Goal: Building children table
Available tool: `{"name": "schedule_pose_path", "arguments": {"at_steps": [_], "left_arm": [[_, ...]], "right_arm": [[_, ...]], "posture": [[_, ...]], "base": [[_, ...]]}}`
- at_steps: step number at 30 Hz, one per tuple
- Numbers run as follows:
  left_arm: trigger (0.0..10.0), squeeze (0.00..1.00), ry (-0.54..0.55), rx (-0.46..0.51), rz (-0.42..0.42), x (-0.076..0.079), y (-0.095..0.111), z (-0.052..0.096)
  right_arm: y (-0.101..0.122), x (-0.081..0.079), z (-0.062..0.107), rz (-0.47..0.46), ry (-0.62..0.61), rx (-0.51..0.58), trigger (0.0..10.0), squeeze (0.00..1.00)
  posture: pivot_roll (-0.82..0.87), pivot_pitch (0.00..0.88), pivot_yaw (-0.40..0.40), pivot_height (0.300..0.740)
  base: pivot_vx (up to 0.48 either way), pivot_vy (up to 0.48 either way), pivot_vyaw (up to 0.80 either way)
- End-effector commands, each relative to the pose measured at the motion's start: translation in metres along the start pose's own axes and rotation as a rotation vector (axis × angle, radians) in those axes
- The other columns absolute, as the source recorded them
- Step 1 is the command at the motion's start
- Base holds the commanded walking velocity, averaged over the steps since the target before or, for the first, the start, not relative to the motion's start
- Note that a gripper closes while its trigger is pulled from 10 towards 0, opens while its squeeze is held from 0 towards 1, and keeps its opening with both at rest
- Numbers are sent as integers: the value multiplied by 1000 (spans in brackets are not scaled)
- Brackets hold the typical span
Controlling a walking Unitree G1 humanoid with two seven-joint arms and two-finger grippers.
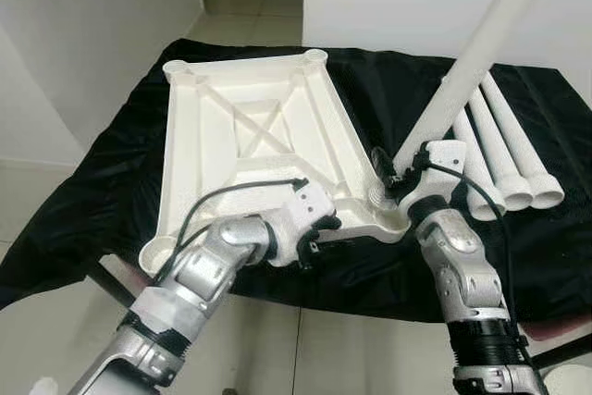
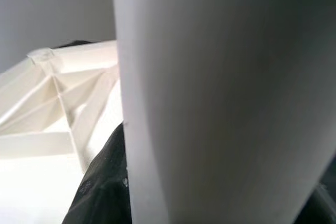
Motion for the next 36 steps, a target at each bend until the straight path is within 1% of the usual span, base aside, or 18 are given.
{"name": "schedule_pose_path", "arguments": {"at_steps": [1,4,5,6,7,10,11,14,16,19,21,22,24,26,30,34,35,36], "left_arm": [[10000,0,49,85,69,-14,20,11],[10000,0,68,115,92,-19,26,14],[10000,0,73,150,111,-22,32,19],[10000,0,73,150,111,-22,32,19],[10000,0,85,178,130,-25,37,24],[10000,0,109,191,133,-30,39,29],[10000,0,154,187,129,-35,40,37],[10000,0,166,178,123,-36,39,38],[10000,0,167,175,132,-35,38,40],[10000,0,165,176,144,-35,39,41],[10000,0,162,188,159,-34,42,44],[10000,0,162,188,159,-34,42,44],[10000,0,162,189,167,-33,41,46],[10000,0,162,189,167,-33,41,46],[10000,0,164,185,171,-32,40,48],[10000,0,166,184,171,-31,40,48],[10000,0,166,185,172,-30,40,49],[10000,0,166,185,172,-30,40,49]], "right_arm": [[2,-5,-1,9,44,15,10000,0],[1,-7,-1,14,55,12,10000,0],[1,-8,1,-5,72,16,10000,0],[1,-8,1,-5,72,16,10000,0],[1,-7,3,15,74,16,10000,0],[-3,-7,7,25,87,7,10000,0],[-12,-9,15,67,120,-16,10000,0],[-15,-11,18,76,134,-23,10000,0],[-22,-14,22,84,156,-42,10000,0],[-24,-15,23,84,163,-48,10000,0],[-28,-20,28,121,198,-59,10000,0],[-28,-20,28,121,198,-59,10000,0],[-33,-24,35,185,249,-62,10000,0],[-33,-24,35,185,249,-62,10000,0],[-34,-28,38,229,303,-40,10000,0],[-34,-30,39,235,321,-29,10000,0],[-34,-29,39,265,330,-20,10000,0],[-34,-29,39,265,330,-20,10000,0]], "posture": [[-21,96,16,740],[-25,89,21,740],[-23,106,14,740],[-23,106,14,740],[-20,98,5,740],[-20,103,7,740],[-20,96,-1,740],[-20,96,-1,740],[-17,107,-4,740],[-17,107,-4,740],[-20,95,-10,740],[-20,95,-10,740],[-17,86,-12,740],[-17,86,-12,740],[-13,73,-12,740],[-11,73,-13,740],[-7,72,-14,740],[-7,72,-14,740]], "base": [[0,0,0],[0,0,0],[0,0,0],[0,0,0],[0,0,0],[0,0,0],[0,0,0],[0,0,0],[0,0,0],[0,0,0],[0,0,0],[0,0,0],[0,0,0],[0,0,0],[0,0,0],[0,0,0],[0,0,0],[0,0,0]]}}
Point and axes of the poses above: a point about 5 cm out from each wrist's last joint towards the gripper, its own z axis pointing back from the gripper into the wrist, its own y axis along the axis of the wrist's last joint, x = y × z, the point moved 6 cm from there along -z, pointing out of the wrist towards the gripper, and after that the axes turned 13 degrees about z, right-handed, at the moved point
